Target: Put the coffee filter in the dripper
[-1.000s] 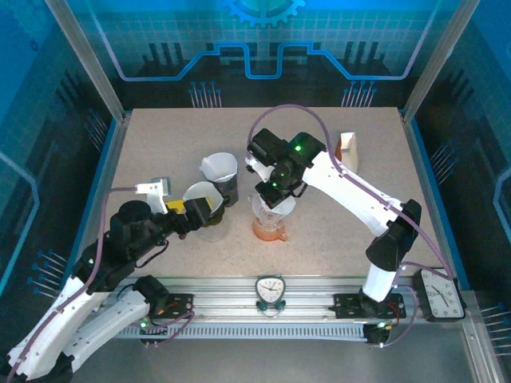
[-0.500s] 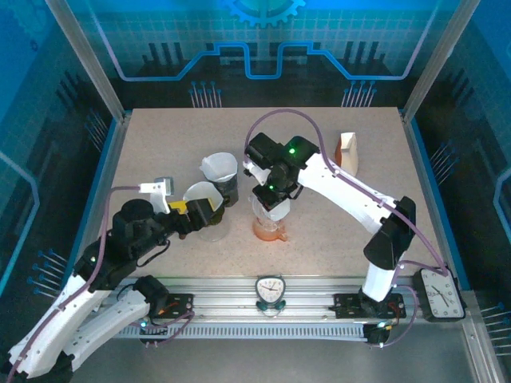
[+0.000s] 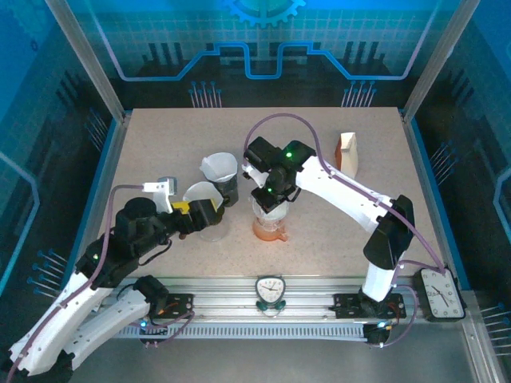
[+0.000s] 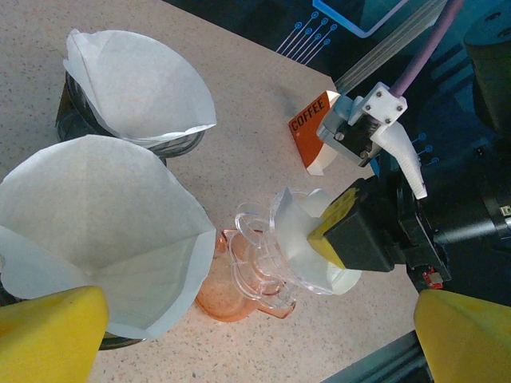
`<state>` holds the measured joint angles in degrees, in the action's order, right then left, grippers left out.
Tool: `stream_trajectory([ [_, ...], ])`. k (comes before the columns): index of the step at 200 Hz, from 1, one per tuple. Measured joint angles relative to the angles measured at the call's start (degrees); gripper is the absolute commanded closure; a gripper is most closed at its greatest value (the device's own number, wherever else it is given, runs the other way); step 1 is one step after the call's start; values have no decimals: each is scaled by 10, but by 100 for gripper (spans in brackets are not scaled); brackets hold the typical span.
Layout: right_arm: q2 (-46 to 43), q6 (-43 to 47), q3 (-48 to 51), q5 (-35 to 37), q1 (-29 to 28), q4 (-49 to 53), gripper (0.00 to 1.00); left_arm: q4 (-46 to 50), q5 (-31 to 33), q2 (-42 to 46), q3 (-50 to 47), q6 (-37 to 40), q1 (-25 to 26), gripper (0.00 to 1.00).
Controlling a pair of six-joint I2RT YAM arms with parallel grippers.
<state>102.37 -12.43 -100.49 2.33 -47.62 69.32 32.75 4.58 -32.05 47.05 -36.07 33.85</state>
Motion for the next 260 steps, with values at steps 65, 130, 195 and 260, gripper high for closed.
stream_trajectory([
  [65, -3, -10, 8, 0, 0, -14, 71, 0, -8, -8, 1, 0, 0, 1],
  [130, -70, -21, 38, 2, 0, -37, 48, 0, -31, -34, 12, -3, 0, 1],
  [195, -171, -43, 133, 10, 3, -107, 40, 3, -90, -124, 80, 4, 2, 23],
  [260, -221, -35, 174, 18, 68, -157, 44, 44, -89, -259, 180, 35, 100, 35],
])
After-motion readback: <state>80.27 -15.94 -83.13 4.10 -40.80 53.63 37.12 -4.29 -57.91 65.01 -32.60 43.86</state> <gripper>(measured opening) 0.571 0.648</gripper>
